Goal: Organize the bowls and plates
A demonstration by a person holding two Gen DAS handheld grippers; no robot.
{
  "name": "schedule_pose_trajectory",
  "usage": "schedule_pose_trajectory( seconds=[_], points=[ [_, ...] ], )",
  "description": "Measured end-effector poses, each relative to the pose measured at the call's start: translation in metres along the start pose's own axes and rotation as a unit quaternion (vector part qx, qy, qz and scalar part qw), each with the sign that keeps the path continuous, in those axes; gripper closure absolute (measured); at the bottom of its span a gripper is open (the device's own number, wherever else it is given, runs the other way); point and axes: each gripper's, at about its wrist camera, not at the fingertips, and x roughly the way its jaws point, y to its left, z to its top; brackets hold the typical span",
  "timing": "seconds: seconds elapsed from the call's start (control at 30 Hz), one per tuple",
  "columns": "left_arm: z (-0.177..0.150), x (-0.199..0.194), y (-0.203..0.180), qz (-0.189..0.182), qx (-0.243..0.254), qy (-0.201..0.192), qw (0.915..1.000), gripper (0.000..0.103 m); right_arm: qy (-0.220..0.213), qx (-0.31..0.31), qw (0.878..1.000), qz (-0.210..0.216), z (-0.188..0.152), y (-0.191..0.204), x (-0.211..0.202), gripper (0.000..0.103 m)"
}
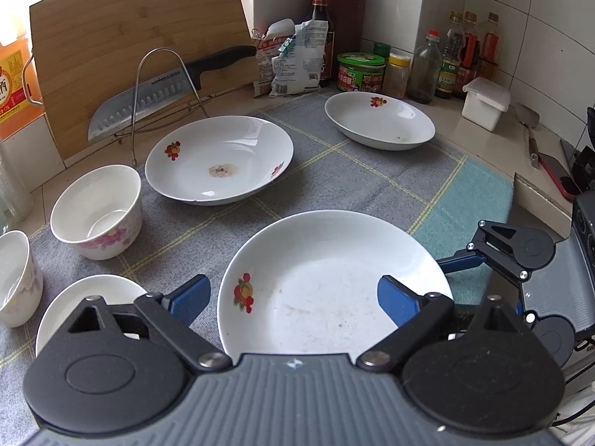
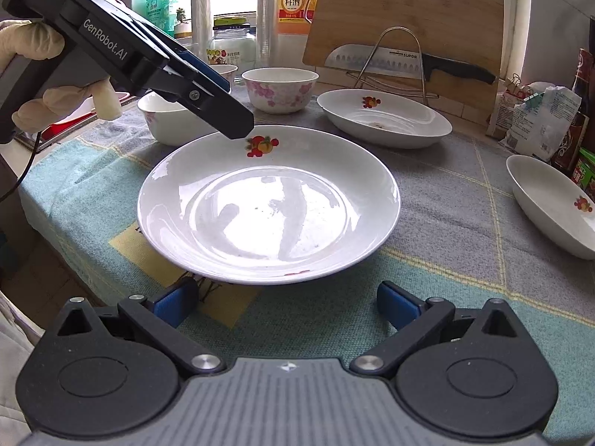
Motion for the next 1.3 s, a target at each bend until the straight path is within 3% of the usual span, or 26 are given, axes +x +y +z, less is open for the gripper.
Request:
schedule_pose_trajectory(
  seconds=[0.7, 0.8, 1.3],
  points=[
    [0.024, 0.055, 0.025, -0.037, 0.020, 0.106, 0.9934, 0.019, -0.025, -0.004, 1.000, 0.001, 0.001, 0.005, 0.008, 0.000],
    [0.025, 0.062, 0.027, -0.045, 0.021, 0.126, 0.9908, 0.027, -0.028, -0.003, 1.000, 0.001, 0.001, 0.007, 0.009, 0.000],
    [0.025, 0.081, 0.028, -0.074, 0.026, 0.169, 0.9825, 0.034, -0.029, 0.000, 1.000, -0.004, 0.001, 0.009, 0.009, 0.000]
  ],
)
